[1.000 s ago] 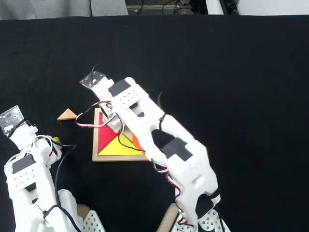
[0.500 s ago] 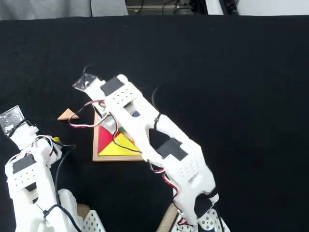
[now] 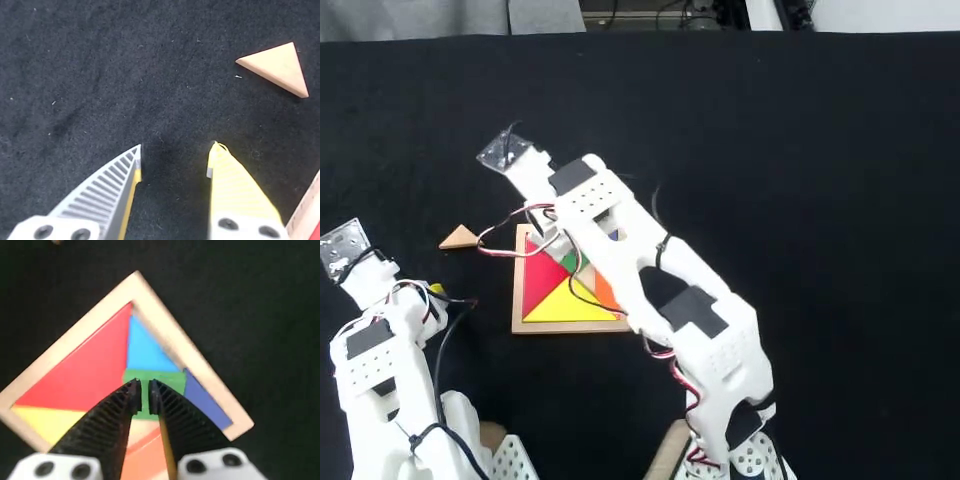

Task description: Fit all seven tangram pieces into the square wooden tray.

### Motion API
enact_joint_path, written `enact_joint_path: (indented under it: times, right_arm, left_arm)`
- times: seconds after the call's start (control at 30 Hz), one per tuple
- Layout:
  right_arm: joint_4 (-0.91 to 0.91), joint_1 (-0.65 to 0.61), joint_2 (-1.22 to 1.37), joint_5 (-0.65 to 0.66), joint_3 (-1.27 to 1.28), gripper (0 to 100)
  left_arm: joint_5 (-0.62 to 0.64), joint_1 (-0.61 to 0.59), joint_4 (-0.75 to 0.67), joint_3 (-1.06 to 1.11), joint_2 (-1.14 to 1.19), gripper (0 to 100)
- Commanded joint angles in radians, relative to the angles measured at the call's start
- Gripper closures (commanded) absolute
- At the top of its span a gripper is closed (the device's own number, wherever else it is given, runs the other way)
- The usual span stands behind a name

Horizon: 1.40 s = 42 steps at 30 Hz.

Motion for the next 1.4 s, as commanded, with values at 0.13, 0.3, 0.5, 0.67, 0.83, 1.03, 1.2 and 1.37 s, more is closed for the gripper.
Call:
enact_joint_path:
  times: [0.13, 0.3, 0.5, 0.67, 0.83, 1.03, 1.2, 1.37]
  right_arm:
    - [-0.051, 0.018, -0.067, 0.015, 0.008, 98.7]
    - [-0.057, 0.018, -0.051, 0.015, 0.002, 98.7]
    - [-0.106, 0.018, -0.016, 0.009, -0.001, 98.7]
    - [-0.063, 0.020, -0.013, 0.017, -0.002, 98.7]
    - [-0.066, 0.018, -0.038, 0.012, 0.005, 98.7]
    - [-0.057, 0.021, 0.030, 0.012, -0.019, 98.7]
    - [0.048, 0.025, -0.058, 0.011, -0.082, 98.7]
    - [0.115, 0.023, -0.243, 0.018, -0.012, 98.7]
  left_arm:
    - [-0.008, 0.010, -0.020, -0.004, -0.017, 78]
    - [-0.008, 0.010, -0.020, -0.004, -0.017, 78]
    - [-0.008, 0.010, -0.020, -0.004, -0.017, 78]
    - [-0.008, 0.010, -0.020, -0.004, -0.017, 78]
    - [-0.008, 0.010, -0.020, -0.004, -0.017, 78]
    - [-0.008, 0.010, -0.020, -0.004, -0.017, 78]
    - [-0.008, 0.010, -0.020, -0.004, -0.017, 78]
    - [-0.008, 0.010, -0.020, -0.004, -0.017, 78]
